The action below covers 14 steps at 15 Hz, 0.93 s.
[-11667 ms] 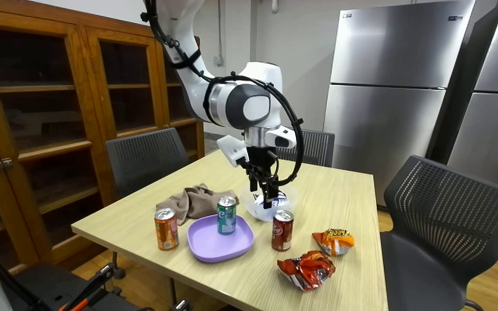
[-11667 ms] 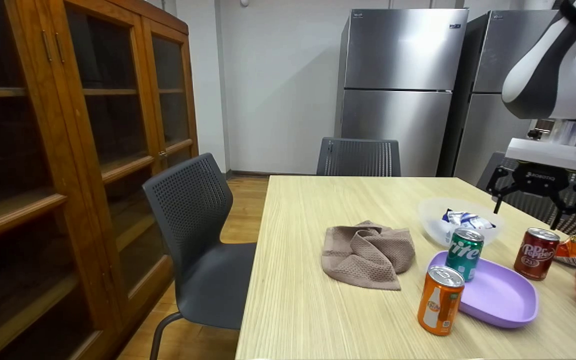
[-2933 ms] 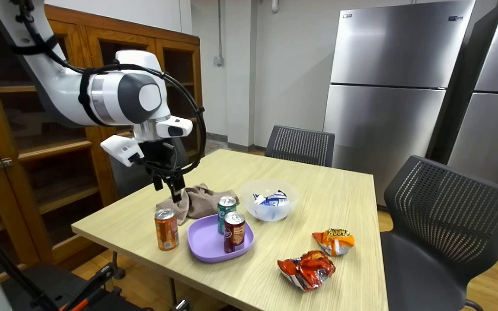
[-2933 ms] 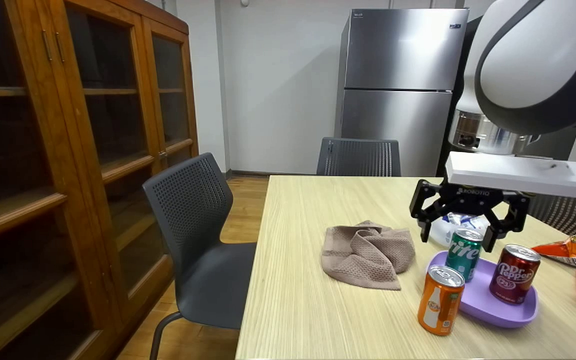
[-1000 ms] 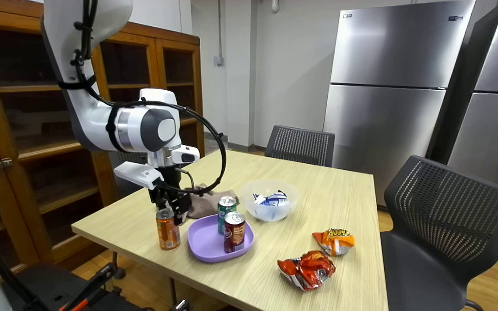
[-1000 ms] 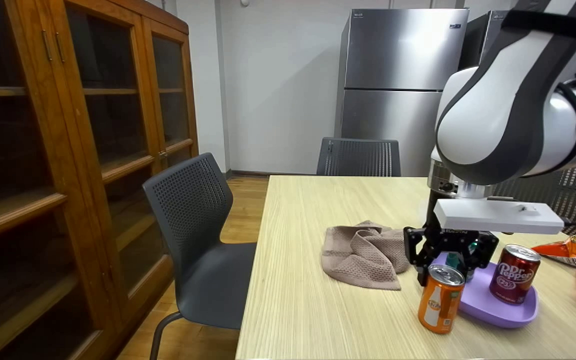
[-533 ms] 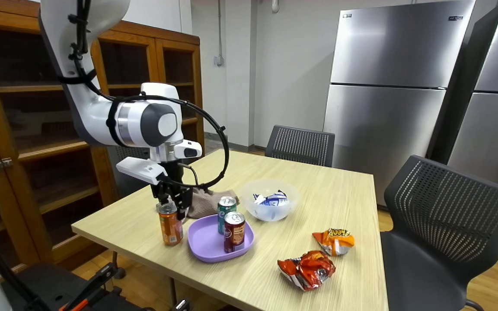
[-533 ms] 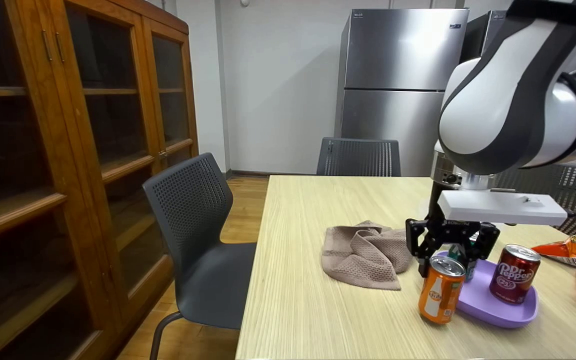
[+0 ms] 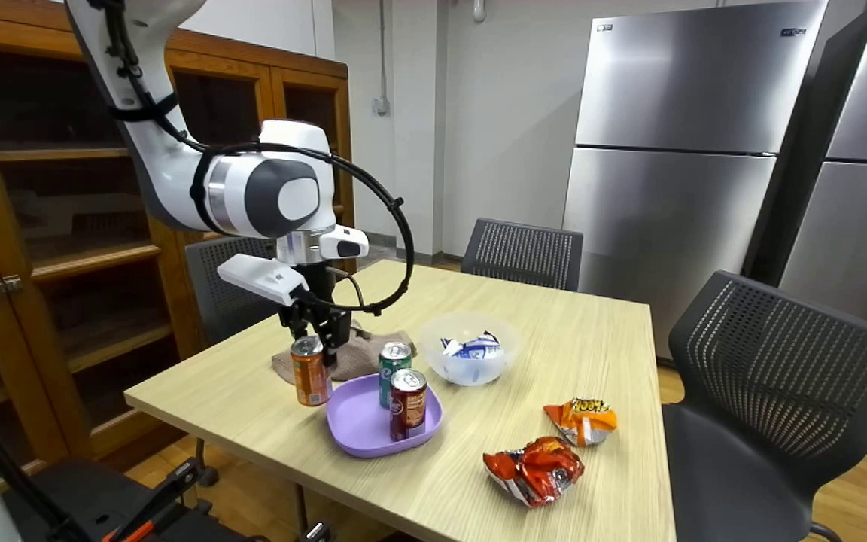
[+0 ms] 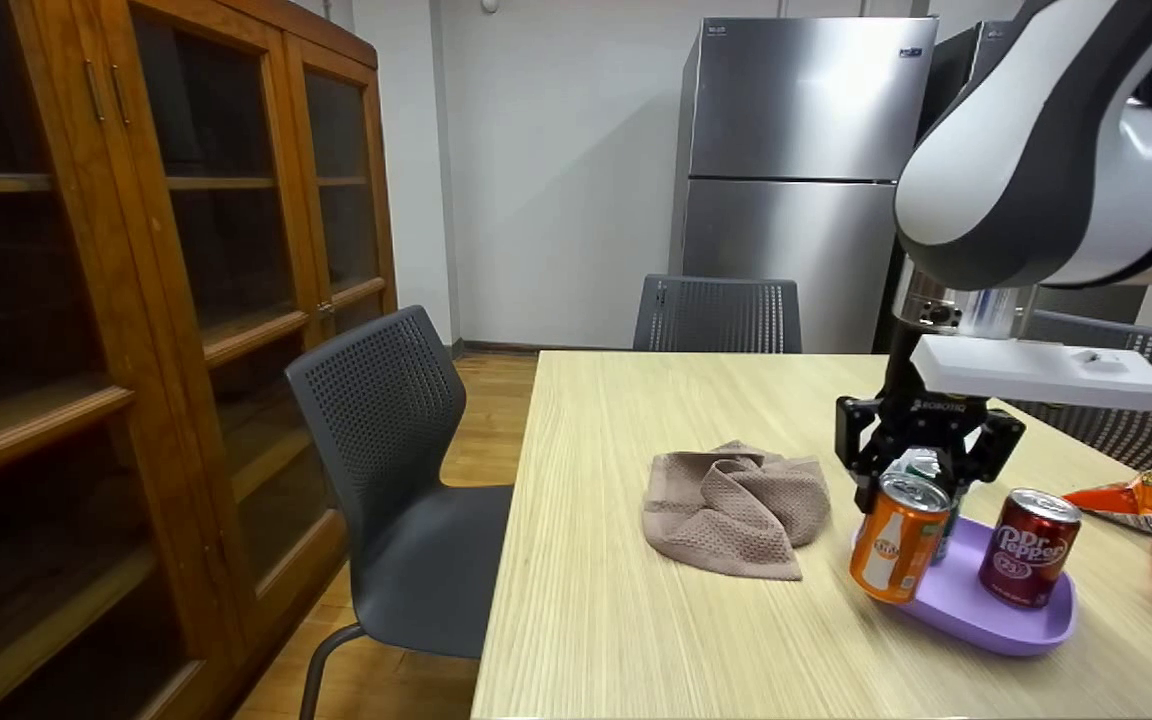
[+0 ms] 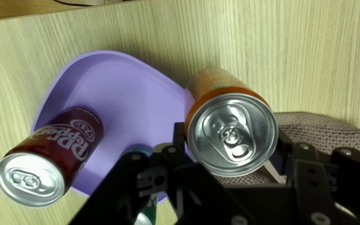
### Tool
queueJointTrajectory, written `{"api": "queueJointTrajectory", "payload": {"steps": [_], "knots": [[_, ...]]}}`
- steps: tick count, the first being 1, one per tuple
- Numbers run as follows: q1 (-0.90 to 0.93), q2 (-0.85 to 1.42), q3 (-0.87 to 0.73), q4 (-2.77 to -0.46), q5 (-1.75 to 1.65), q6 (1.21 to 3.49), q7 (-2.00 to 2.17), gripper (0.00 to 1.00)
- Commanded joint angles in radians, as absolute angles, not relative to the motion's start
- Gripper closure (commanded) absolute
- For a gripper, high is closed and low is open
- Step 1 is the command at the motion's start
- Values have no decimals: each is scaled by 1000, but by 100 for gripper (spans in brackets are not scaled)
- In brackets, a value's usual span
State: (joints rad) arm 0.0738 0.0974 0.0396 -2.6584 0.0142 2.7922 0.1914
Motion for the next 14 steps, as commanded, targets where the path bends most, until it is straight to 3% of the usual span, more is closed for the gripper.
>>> {"api": "queueJointTrajectory", "payload": {"steps": [1,14], "knots": [[33,24,22,-2665,46,2728,108,62],[-37,105,-33,-2594,86,2709,-37,62]]}}
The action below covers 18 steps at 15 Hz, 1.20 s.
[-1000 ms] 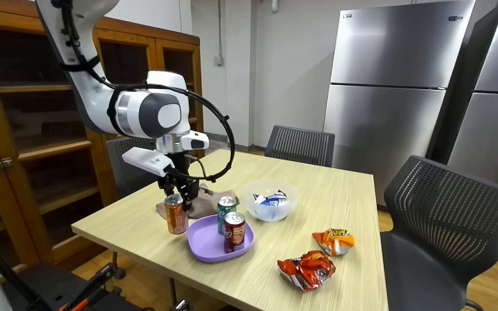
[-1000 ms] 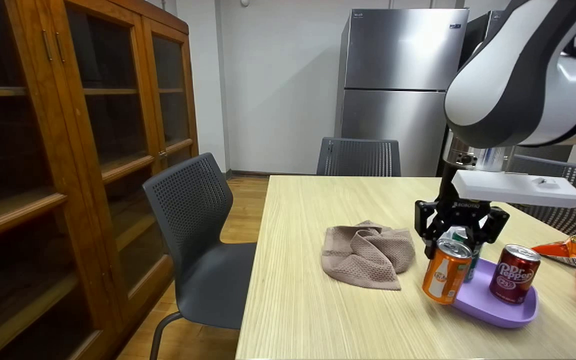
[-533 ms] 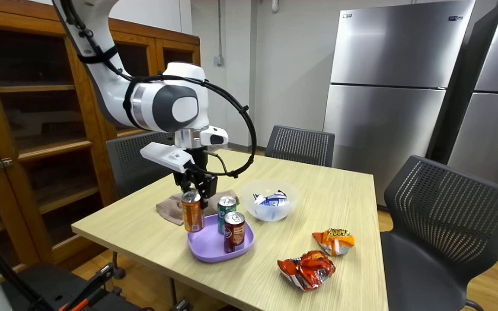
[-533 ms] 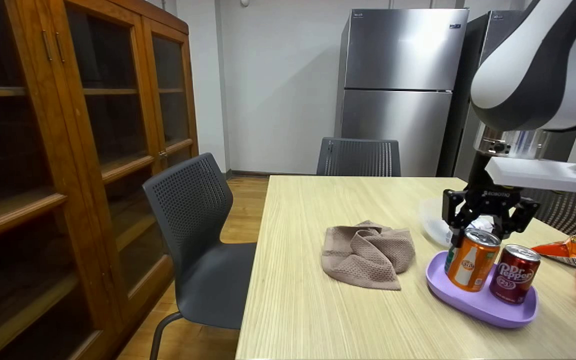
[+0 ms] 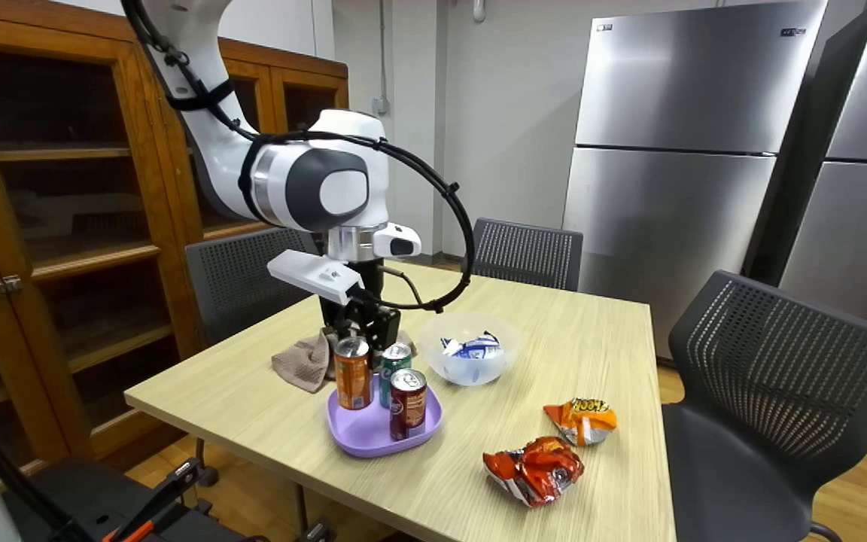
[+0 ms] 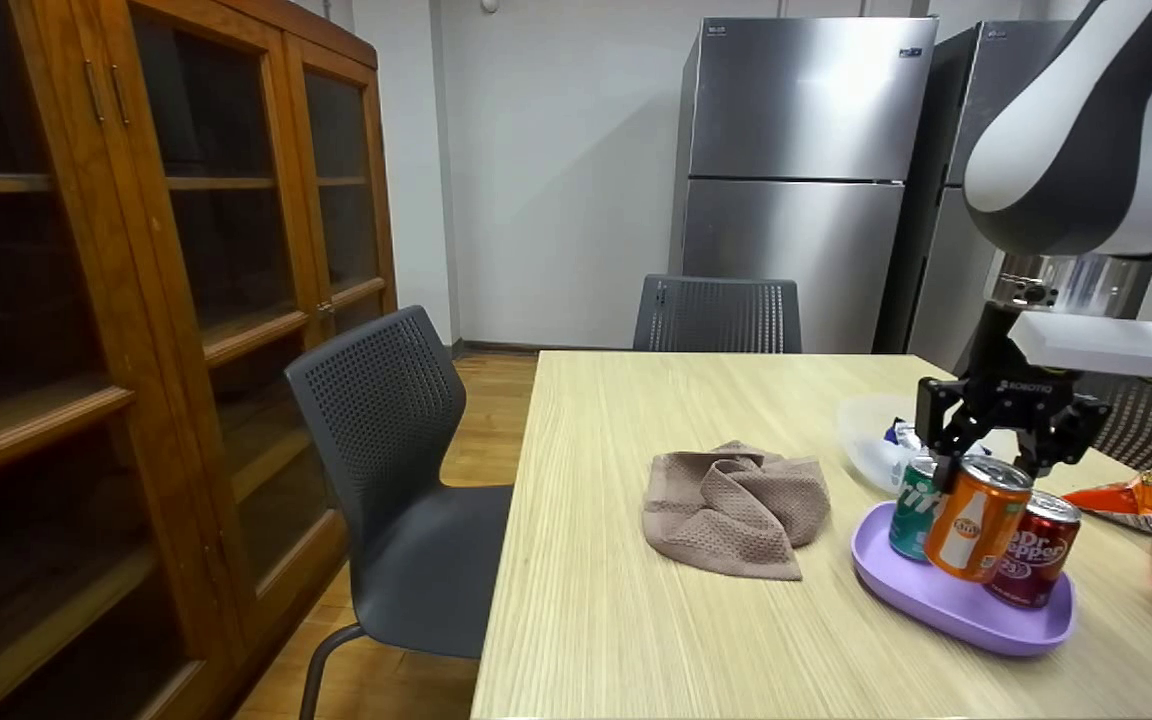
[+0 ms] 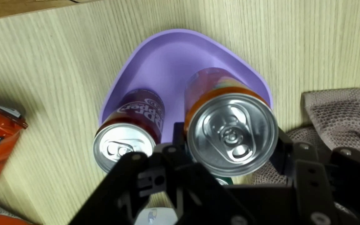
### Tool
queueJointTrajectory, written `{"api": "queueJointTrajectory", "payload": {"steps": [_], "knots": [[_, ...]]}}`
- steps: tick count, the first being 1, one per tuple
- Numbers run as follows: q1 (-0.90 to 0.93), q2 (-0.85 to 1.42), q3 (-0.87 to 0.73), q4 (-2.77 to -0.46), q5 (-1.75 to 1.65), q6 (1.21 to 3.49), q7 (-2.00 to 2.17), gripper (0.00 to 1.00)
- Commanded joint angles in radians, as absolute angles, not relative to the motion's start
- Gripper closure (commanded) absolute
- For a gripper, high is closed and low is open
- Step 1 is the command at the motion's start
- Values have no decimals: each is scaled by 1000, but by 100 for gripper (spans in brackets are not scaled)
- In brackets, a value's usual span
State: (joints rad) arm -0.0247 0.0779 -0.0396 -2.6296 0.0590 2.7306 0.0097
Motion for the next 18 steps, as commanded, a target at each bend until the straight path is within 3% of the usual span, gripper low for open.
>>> {"api": "queueJointTrajectory", "payload": {"steps": [1,16,17,18], "knots": [[-37,118,-33,-2591,79,2717,-29,62],[-30,238,-37,-2542,45,2771,4,62],[-24,236,-45,-2543,26,2763,10,16],[-16,234,-54,-2545,-2,2756,15,11]]}}
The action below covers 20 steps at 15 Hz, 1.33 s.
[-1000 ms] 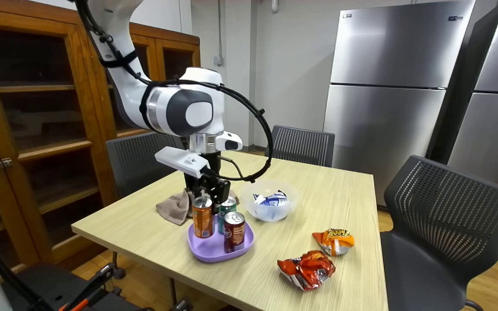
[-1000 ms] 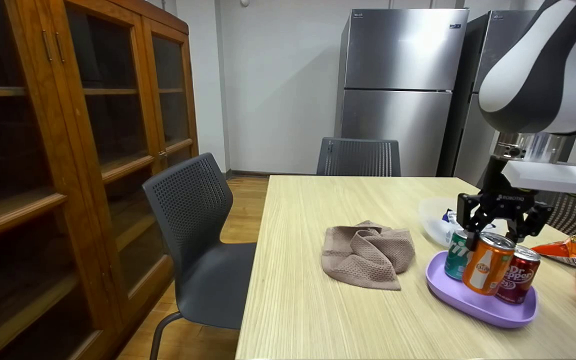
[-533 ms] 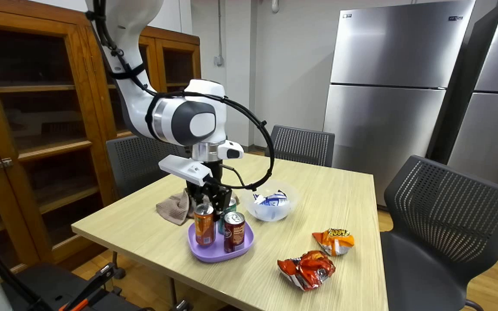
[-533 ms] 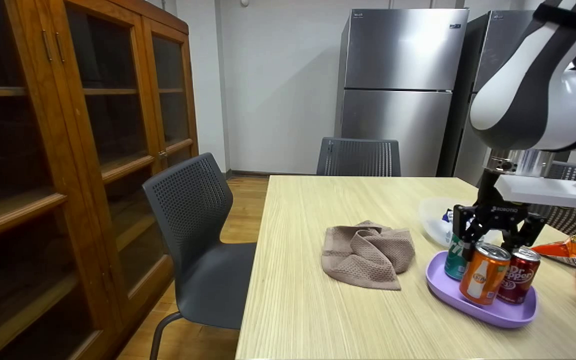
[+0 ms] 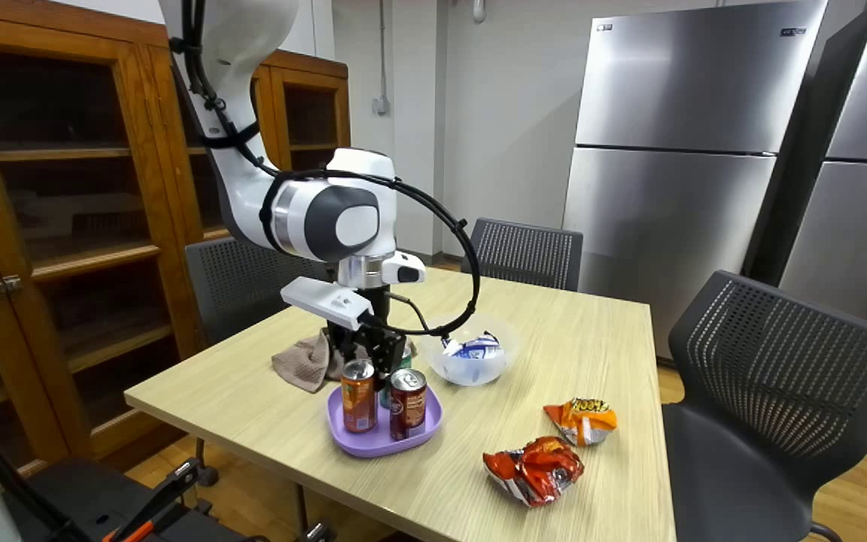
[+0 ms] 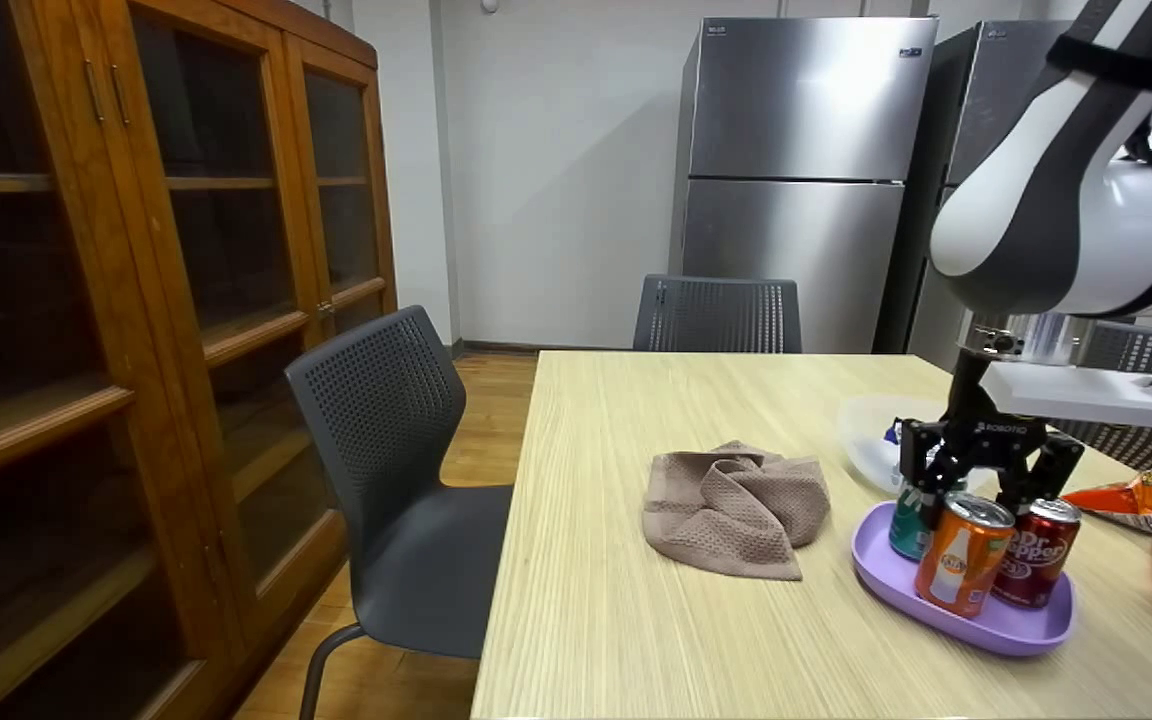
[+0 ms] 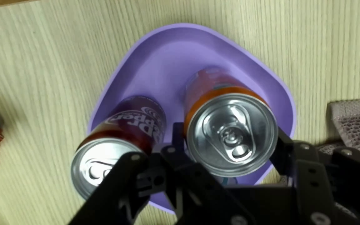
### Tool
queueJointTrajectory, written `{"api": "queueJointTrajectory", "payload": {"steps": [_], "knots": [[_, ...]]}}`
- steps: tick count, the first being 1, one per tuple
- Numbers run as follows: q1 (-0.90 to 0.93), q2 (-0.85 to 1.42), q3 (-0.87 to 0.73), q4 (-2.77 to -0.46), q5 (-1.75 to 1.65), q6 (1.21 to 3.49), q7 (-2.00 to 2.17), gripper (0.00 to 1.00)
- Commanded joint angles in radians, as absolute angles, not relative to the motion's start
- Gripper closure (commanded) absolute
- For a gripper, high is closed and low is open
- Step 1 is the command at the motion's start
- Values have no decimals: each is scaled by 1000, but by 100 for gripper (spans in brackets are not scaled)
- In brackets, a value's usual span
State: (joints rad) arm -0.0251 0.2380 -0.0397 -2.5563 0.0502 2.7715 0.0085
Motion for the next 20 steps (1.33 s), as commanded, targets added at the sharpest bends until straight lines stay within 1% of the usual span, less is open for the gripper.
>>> {"api": "queueJointTrajectory", "payload": {"steps": [1,2,3,12,20], "knots": [[-5,225,-68,-2553,-37,2755,31,6],[-16,210,-60,-2559,-34,2746,10,1],[-26,192,-52,-2566,-29,2727,-9,0],[-64,46,-49,-2606,24,2660,-87,0],[-127,15,-129,-2587,65,2661,-106,0]]}}
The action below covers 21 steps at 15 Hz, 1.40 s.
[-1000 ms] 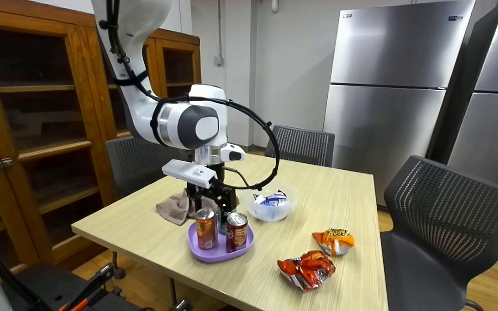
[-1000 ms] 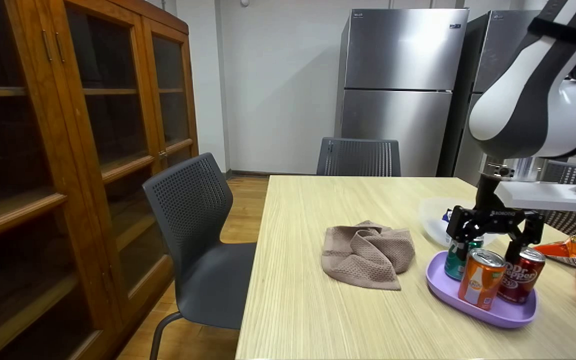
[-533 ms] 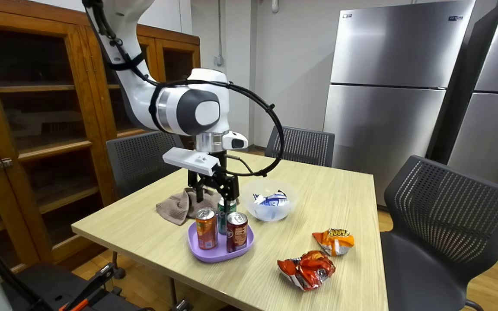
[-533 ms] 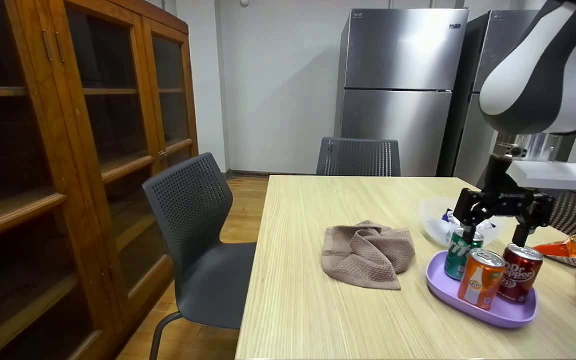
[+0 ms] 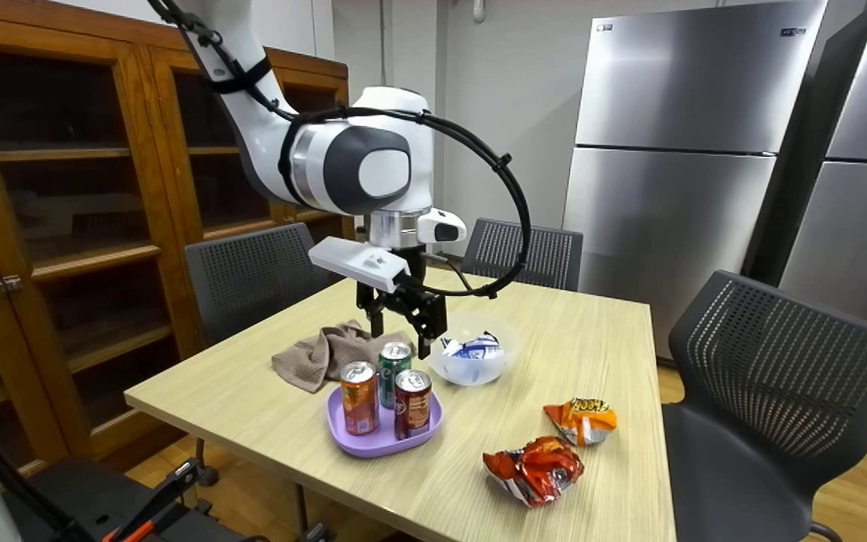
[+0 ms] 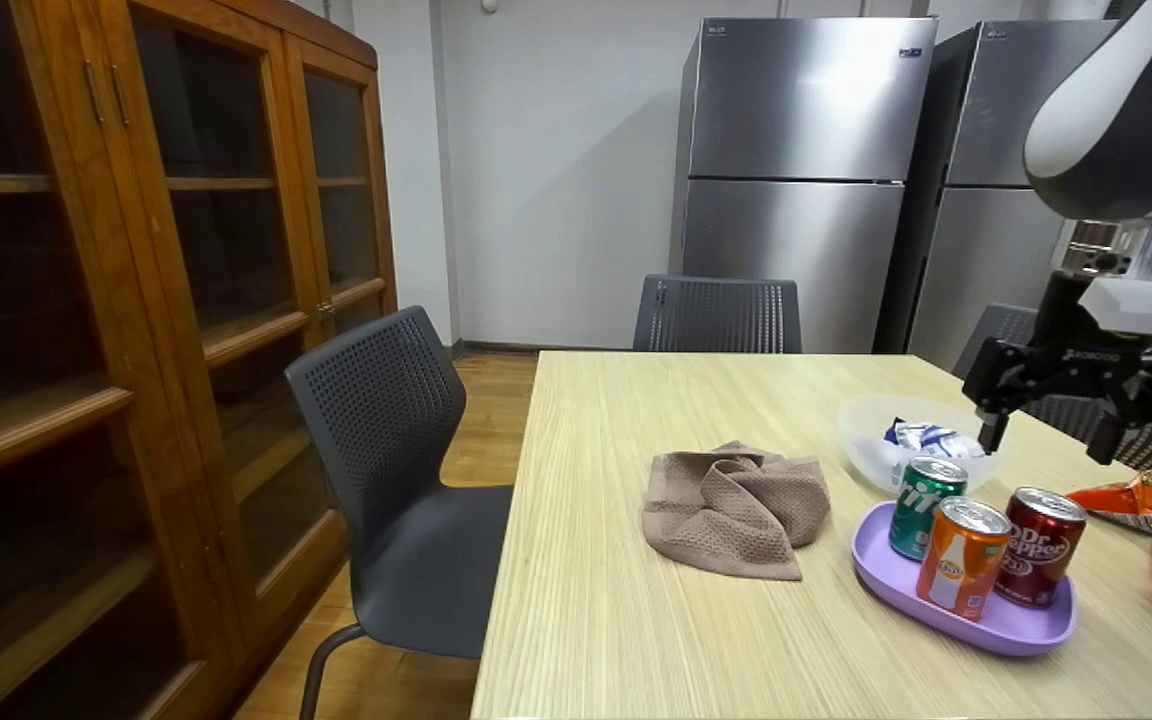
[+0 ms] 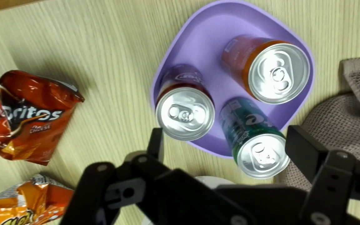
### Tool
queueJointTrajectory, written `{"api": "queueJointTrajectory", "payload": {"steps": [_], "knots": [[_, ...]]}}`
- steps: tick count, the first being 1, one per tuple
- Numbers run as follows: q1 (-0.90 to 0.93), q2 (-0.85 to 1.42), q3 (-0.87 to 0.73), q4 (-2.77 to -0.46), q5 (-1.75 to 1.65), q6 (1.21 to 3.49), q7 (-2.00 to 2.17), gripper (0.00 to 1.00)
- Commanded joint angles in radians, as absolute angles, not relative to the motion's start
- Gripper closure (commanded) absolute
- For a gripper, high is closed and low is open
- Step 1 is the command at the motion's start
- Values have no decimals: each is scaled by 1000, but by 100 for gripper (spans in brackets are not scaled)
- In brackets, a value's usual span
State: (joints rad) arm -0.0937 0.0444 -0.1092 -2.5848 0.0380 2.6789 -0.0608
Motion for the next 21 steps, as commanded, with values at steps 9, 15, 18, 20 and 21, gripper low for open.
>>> {"api": "queueJointTrajectory", "payload": {"steps": [9,15,18,20,21], "knots": [[-210,113,-213,-2506,89,2676,-120,0],[-262,216,-221,-2435,129,2677,-128,0],[-285,286,-212,-2386,156,2677,-133,0],[-304,331,-201,-2356,184,2677,-140,0],[-314,351,-193,-2341,198,2676,-146,0]]}}
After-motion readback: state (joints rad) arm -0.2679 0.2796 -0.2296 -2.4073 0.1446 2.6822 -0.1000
